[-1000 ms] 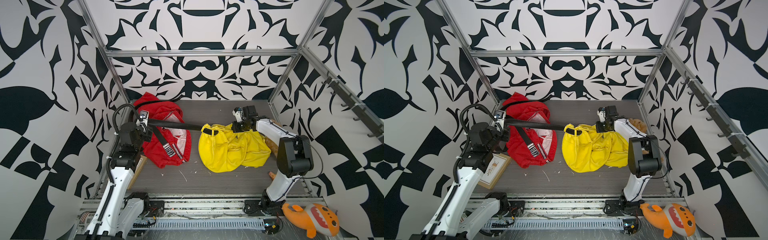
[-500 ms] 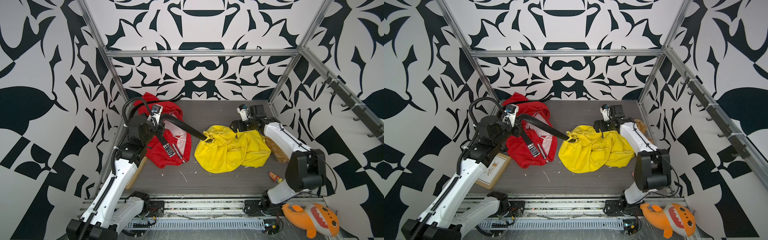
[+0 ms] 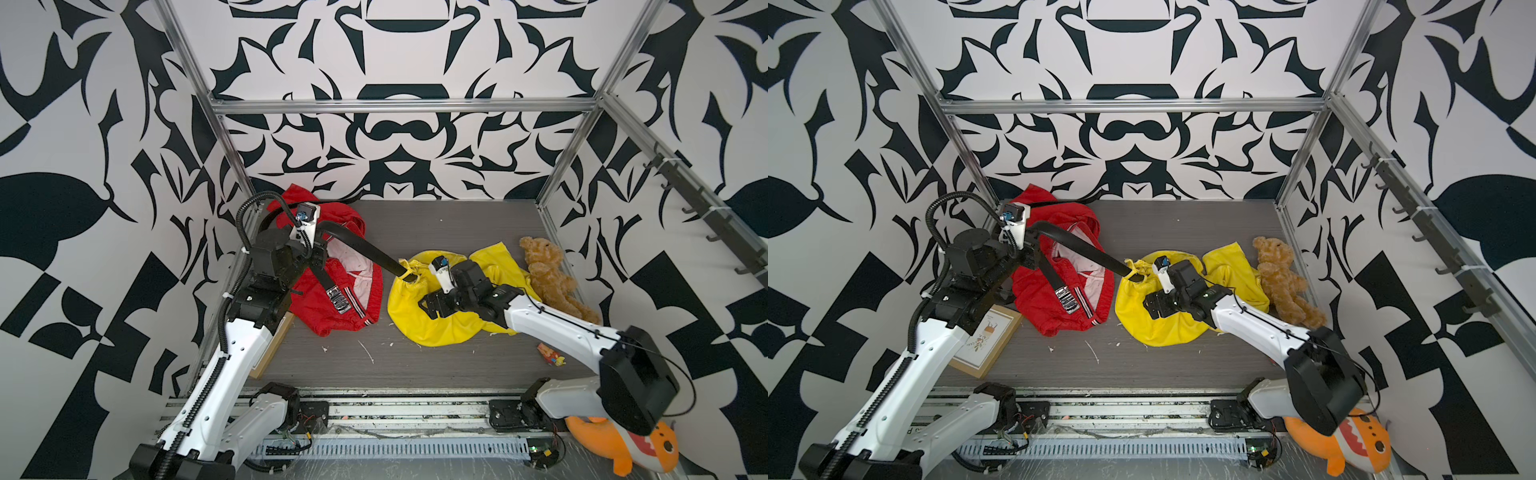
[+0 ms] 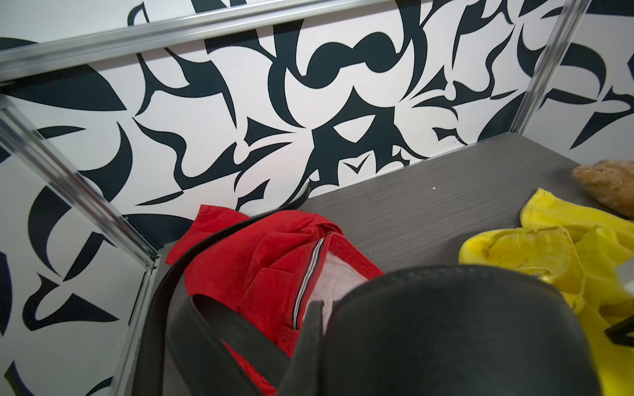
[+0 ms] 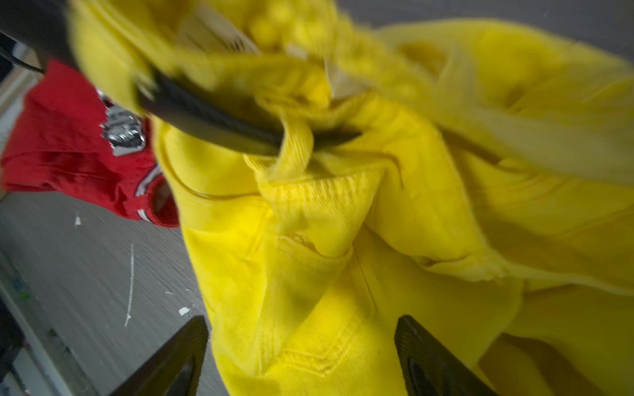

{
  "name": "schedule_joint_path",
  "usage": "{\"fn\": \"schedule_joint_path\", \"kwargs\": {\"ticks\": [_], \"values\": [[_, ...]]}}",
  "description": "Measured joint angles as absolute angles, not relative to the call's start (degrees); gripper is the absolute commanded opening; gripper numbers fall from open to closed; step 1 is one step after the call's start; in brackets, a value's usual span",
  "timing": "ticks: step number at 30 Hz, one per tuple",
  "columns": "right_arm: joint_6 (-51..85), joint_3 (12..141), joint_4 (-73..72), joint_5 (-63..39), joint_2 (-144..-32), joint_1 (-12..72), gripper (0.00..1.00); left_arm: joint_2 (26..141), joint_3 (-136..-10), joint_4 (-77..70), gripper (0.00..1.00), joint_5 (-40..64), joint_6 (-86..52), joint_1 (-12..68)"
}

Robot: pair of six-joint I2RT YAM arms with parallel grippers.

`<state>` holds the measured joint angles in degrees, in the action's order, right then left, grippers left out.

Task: Remove the belt from the trousers
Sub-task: Remove the belt from the trousers, then place the belt at the center of the board.

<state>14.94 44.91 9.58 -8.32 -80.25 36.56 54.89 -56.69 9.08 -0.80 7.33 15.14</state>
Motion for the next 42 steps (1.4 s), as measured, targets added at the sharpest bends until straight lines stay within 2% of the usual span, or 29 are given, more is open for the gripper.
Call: {"fn": "schedule_joint_path", "kwargs": {"ticks": [5, 8, 9, 10, 11, 12, 16, 20, 25, 27, 31, 38, 42], "values": [[17.6, 42.6, 1.0, -5.2, -86.4, 38.0, 0.86, 54.5, -57.2, 9.0, 0.0, 0.2, 6.0, 15.1], [18.2, 43.0, -4.7, -5.4, -89.9, 38.0, 0.76, 54.4, -57.2, 9.0, 0.0, 0.6, 5.5, 15.1], [18.3, 43.3, -6.4, -5.8, -91.2, 38.0, 0.7, 54.4, -57.2, 9.0, 0.0, 0.7, 5.4, 15.1], [18.6, 43.6, -8.1, -6.4, -92.5, 38.0, 0.5, 54.4, -57.2, 9.0, 0.0, 0.8, 5.3, 15.1], [18.9, 43.9, -9.3, -6.9, -93.6, 38.0, 0.13, 54.4, -57.2, 9.0, 0.0, 0.8, 5.1, 15.1], [19.4, 44.2, -10.2, -7.4, -94.6, 38.0, 0.0, 54.4, -57.2, 9.0, 0.0, 0.8, 5.0, 15.1], [19.7, 44.3, -11.1, -8.7, -94.8, 37.9, 0.0, 54.4, -57.3, 9.0, 0.0, -0.4, 5.3, 15.1], [18.6, 42.9, -8.0, -8.6, -88.5, 36.1, 0.0, 54.8, -59.4, 9.0, 0.0, -1.9, 6.5, 14.1], [16.6, 41.7, -2.0, -9.6, -76.5, 23.0, 0.0, 54.9, -62.2, 7.2, 0.0, 1.2, 5.2, 5.0], [15.4, 42.3, 1.0, -9.4, -75.2, 17.5, 0.0, 54.8, -62.3, 5.9, 0.0, 2.9, 3.6, 0.6], [13.2, 43.4, 6.6, -9.0, -77.8, 11.3, 0.0, 54.7, -62.3, 3.8, 0.0, 4.5, 1.1, -2.6], [11.8, 46.5, 10.6, -9.9, -82.4, 10.6, 0.0, 55.3, -64.2, 2.4, 0.0, 9.0, -1.8, -2.6], [12.0, 48.6, 10.9, -13.2, -83.5, 10.9, 0.0, 58.6, -71.9, 2.8, 0.0, 12.3, -3.7, 0.0]]}}
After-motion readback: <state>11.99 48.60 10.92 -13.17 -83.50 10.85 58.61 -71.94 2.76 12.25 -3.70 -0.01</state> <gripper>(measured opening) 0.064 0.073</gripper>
